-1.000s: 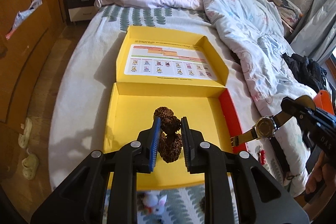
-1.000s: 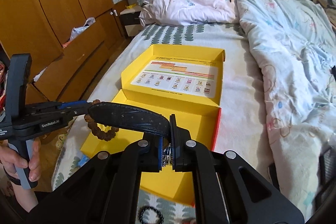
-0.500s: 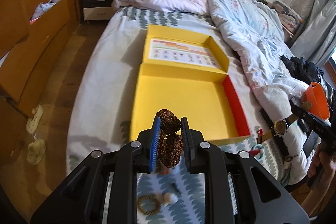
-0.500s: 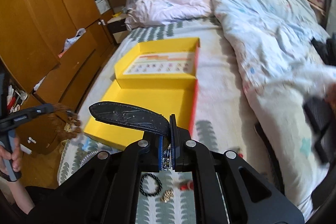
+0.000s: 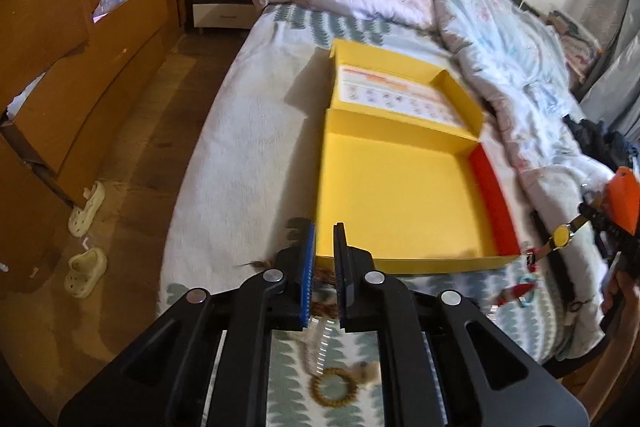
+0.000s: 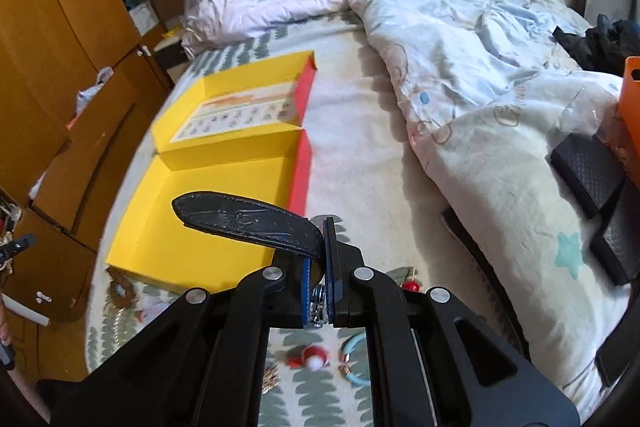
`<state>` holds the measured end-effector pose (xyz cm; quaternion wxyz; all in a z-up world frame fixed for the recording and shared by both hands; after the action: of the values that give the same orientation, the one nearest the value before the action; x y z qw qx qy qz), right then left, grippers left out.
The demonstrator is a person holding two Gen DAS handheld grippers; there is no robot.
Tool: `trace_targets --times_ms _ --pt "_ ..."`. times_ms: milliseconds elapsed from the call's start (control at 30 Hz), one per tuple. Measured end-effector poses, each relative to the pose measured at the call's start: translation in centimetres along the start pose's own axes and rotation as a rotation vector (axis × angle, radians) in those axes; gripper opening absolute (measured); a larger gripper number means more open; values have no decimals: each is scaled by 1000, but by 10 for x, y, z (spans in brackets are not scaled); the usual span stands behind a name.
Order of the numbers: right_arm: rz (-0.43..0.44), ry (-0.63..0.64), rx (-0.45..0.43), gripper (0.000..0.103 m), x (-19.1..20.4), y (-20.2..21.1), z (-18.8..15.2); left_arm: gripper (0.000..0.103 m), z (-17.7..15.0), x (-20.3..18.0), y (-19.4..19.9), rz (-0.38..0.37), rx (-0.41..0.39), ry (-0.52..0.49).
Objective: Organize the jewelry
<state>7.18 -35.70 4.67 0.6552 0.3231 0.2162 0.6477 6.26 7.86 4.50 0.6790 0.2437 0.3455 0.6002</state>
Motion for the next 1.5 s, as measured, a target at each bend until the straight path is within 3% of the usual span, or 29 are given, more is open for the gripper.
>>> trace_targets --times_ms 233,400,533,600,700,733,800,900,967,1200,1333,1500 --pt "-148 90 43 6 -5 -53 -1 9 -13 49 -43 71 99 85" --pt "-143 138 103 7 5 -83 -13 12 -18 54 -48 66 93 73" --pt "-161 187 150 11 16 -100 -28 34 -21 40 -50 51 94 45" --pt "-165 185 144 17 19 -97 -32 66 -22 29 -45 39 55 5" --pt "-165 158 119 21 17 -86 -36 72 -24 14 -37 65 10 -32" --pt "-149 136 106 25 15 -81 -37 74 -24 10 -34 49 -4 -42" --pt "-128 114 76 49 15 -72 -37 90 -26 2 -26 34 -57 -65" --pt "-144 110 20 71 16 -59 -34 90 -25 -2 -22 62 -111 -71" --pt "-150 113 -15 75 17 -50 -33 91 -25 -4 -22 65 -132 -84" --pt "-182 84 -60 88 28 -18 -56 93 -49 -11 -22 208 -166 -127" --pt "-192 123 -103 92 52 11 -80 95 -69 -24 -12 204 -163 -150" --pt "-175 133 -146 99 72 41 -116 97 -96 -40 13 217 -229 -194"
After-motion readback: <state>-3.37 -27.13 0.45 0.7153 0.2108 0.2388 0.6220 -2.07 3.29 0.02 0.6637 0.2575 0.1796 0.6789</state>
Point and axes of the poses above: each gripper's, at about its wrist camera, not at the fingertips, and y roughly against the way its jaws point, x to its left, z to its top, the point moved 2 cm from there along -y, roughly the way its jaws point, and after that the axes turned 8 degrees about -x, right-handed, at the moved point
